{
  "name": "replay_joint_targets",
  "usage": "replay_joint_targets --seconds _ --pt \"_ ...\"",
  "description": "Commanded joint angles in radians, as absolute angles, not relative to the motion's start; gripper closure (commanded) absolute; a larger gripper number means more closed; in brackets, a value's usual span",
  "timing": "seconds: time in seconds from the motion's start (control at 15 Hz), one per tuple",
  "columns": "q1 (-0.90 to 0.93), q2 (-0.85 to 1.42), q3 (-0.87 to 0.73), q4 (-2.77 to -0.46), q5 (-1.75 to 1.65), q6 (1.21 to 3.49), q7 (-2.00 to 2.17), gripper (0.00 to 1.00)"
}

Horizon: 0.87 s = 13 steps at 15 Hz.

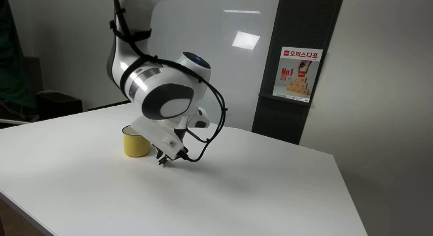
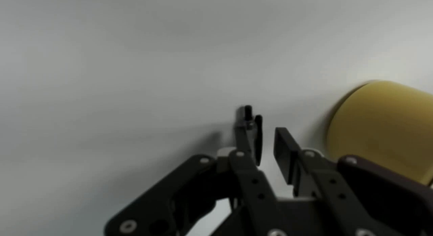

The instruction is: Take the pen out of the yellow mug

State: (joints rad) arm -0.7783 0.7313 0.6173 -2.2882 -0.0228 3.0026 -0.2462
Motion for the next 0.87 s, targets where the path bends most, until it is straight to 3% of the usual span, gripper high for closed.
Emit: replay_joint_targets --seconds 0.0,0.4,0.8 --pt "-0.75 0.745 0.602 -2.24 0.025 2.969 -0.26 0.44" --pt "-0.645 0.607 0.524 -2.277 0.091 2.976 -0.172 0.04" --pt "-0.258 0.282 0.155 -2.38 0.092 2.866 0.107 0.0"
